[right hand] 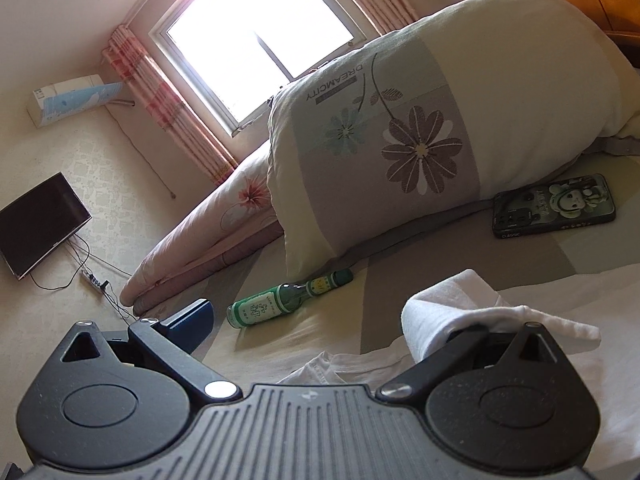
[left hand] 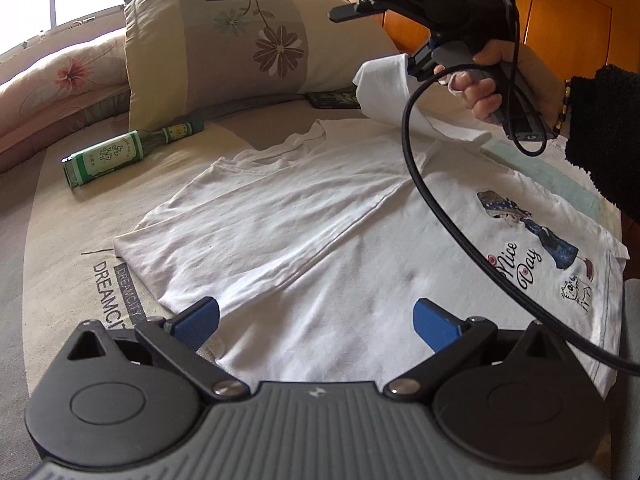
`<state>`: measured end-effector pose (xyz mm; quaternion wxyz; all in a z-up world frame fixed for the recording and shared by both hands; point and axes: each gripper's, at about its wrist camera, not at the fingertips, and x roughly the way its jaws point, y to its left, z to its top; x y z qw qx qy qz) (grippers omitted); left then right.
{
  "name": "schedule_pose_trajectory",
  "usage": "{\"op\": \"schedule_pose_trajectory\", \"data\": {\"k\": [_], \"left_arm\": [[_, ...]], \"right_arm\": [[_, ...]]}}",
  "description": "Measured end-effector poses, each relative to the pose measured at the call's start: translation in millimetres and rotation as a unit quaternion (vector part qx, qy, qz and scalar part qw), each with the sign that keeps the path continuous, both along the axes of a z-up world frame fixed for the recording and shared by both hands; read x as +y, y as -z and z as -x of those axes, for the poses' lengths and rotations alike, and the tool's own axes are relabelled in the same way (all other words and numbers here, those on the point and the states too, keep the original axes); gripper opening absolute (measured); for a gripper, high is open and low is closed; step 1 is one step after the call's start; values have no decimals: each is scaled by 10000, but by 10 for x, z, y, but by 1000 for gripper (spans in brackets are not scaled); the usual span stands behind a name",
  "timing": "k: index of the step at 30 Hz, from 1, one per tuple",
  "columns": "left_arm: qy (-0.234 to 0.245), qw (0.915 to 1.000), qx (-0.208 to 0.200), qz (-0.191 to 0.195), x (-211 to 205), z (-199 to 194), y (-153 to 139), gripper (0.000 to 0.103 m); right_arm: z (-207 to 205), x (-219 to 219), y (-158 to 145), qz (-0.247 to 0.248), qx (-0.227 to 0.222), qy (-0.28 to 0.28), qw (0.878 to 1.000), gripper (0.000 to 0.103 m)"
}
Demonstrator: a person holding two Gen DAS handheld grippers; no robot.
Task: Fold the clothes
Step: 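Lift the gripped sleeve up off the bed with the right gripper, then carry the sleeve over the shirt body and open the right gripper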
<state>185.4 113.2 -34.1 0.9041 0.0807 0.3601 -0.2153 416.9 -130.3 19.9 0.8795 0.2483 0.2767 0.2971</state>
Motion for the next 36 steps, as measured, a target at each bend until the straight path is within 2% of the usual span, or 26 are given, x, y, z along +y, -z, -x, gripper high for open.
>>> {"op": "schedule_pose_trajectory", "data": {"k": [6, 14, 26, 29, 36], "left_arm": [[111, 9995, 160, -257, -126, -12, 105, 102], [143, 9991, 249, -309, -155, -29, 154, 102], [166, 9992, 277, -255, -163, -49, 175, 102], [158, 9992, 274, -244, -157, -51, 179, 102], [148, 9992, 278, -229, -150, -56, 186, 102]], "right_arm": [[-1, 345, 119, 345, -82, 40, 9994, 103], [-13, 600, 104, 128, -207, -323, 9992, 103], [31, 824, 332, 249, 202, -875, 9956, 103], [22, 834, 409, 143, 345, -942, 9948, 103], [14, 950, 612, 346, 638, -1145, 9908, 103]]}}
